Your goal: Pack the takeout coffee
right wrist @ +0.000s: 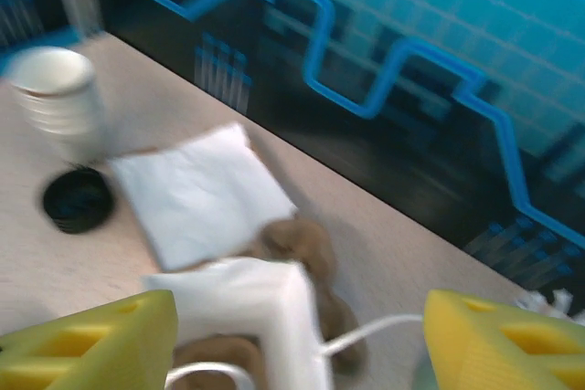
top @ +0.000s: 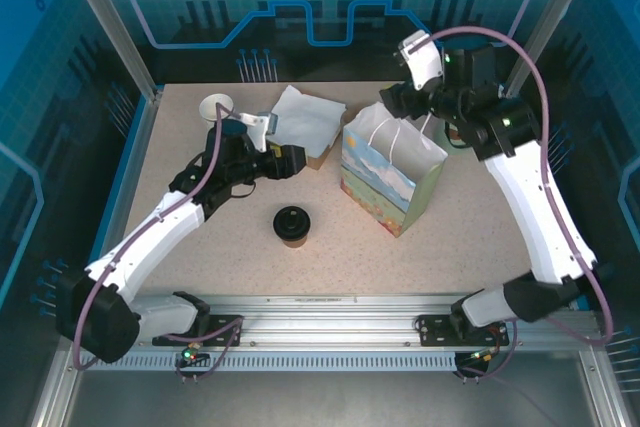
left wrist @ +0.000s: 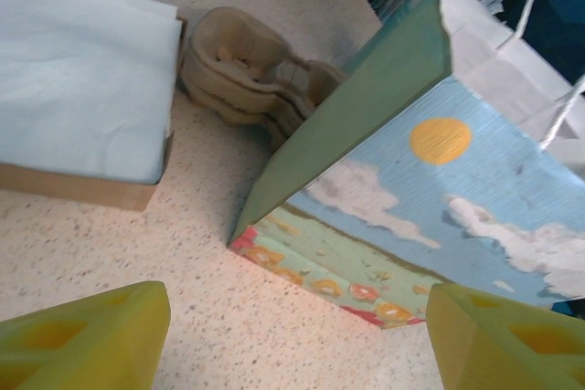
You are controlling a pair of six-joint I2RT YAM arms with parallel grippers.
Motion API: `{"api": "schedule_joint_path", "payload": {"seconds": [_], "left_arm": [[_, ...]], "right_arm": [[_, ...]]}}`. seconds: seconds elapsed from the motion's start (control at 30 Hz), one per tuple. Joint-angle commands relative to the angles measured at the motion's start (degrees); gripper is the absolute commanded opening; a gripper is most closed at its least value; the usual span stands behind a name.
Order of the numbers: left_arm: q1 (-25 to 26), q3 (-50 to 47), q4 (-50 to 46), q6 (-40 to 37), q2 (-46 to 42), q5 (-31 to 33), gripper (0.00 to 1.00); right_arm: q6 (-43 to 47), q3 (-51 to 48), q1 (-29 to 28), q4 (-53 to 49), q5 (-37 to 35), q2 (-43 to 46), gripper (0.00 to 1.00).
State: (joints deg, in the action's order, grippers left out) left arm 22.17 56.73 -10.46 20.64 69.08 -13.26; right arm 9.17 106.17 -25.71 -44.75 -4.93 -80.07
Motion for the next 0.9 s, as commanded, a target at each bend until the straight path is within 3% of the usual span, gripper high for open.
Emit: {"api": "schedule_joint_path", "payload": {"seconds": [0.0,0.17,0.3,0.47,0.53,0.87], "left_arm": [[-1.6,-3.6,-1.5,0.4,-4.6,3.4,0.76],[-6.5,-11.0,-2.7,6.0,-11.2,2.5,0.76],[-9.0,-14.4,-6.2,9.2,-14.9,1.2,0.76],[-9.5,-18.2,-10.0,11.3,-17.3,-0.3,0.76],[-9.4,-19.7,-9.9,11.9,-18.1,-0.2,0.76],[-12.0,-22.7,-12.5,11.7,-19.9,5.9,0.77]], "right_arm": [[-3.4,-5.0,-8.5,6.8,6.5,2.6,0.74],[-4.4,-7.4,-20.3,4.9,4.4,-1.7,0.74],[-6.0,-10.4,-26.4,4.5,1.8,-4.6,0.75],[-11.8,-18.3,-29.5,5.1,2.1,-6.0,0.77],[-12.3,-19.0,-31.2,3.6,1.1,-8.2,0.83],[-12.3,-7.6,-32.7,-11.9,-2.6,-24.2,0.93]]}}
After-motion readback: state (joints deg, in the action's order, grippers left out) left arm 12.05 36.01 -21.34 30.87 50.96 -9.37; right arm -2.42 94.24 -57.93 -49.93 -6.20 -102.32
